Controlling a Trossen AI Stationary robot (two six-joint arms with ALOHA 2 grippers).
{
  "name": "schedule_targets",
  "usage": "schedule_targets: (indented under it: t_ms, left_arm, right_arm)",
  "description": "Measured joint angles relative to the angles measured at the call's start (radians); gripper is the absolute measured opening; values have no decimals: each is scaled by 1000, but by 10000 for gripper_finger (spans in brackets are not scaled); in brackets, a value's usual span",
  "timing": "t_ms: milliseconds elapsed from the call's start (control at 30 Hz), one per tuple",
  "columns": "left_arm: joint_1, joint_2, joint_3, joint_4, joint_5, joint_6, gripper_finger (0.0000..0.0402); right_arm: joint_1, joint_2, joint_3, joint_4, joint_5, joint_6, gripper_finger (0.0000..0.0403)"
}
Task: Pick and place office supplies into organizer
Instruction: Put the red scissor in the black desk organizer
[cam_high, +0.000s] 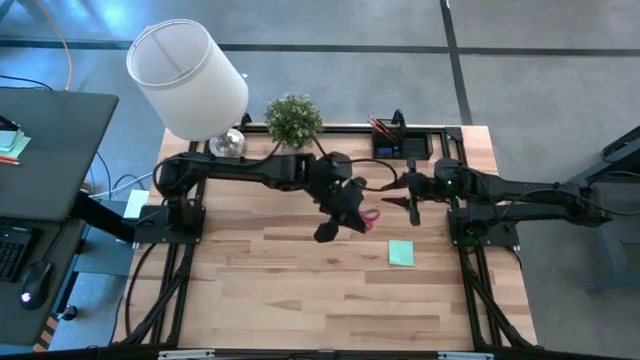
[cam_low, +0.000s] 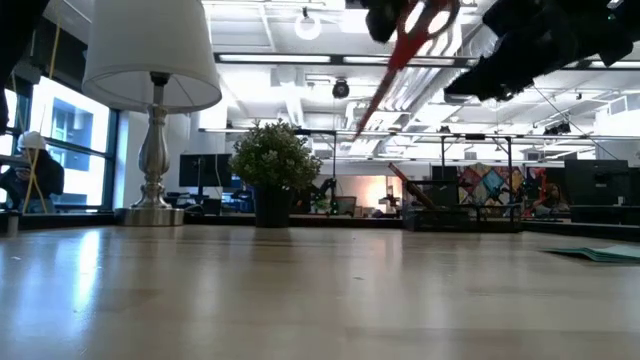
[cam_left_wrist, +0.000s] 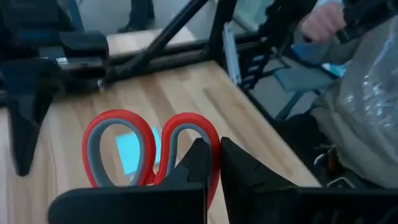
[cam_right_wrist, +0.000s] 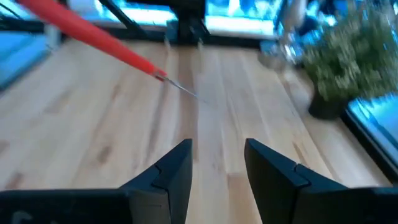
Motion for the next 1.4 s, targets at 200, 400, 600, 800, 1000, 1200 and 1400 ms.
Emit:
schedule_targets:
  t_ms: [200, 400, 600, 800, 1000, 1200, 1400]
  left_arm:
    - [5, -56, -35, 207, 9, -12, 1]
    - [19, -82, -223, 683, 209, -237, 1]
    - [55, -86, -420, 1018, 208, -452, 0]
    - [75, -89, -523, 1265, 182, -523, 0]
    - [73, -89, -528, 1289, 178, -524, 0]
    - [72, -88, -528, 1259, 179, -516, 0]
    - [68, -88, -528, 1238, 178, -499, 0]
  right_arm:
    - [80, 0, 0, 78, -59, -57, 139]
    - [142, 4, 0, 140, -44, -161, 140]
    - [141, -3, 0, 152, -37, -202, 157]
    - [142, 31, 0, 254, -52, -140, 192]
    - [141, 122, 0, 342, -49, -113, 216]
    - [141, 217, 0, 490, -60, -103, 214]
    - [141, 266, 0, 559, -116, -95, 206]
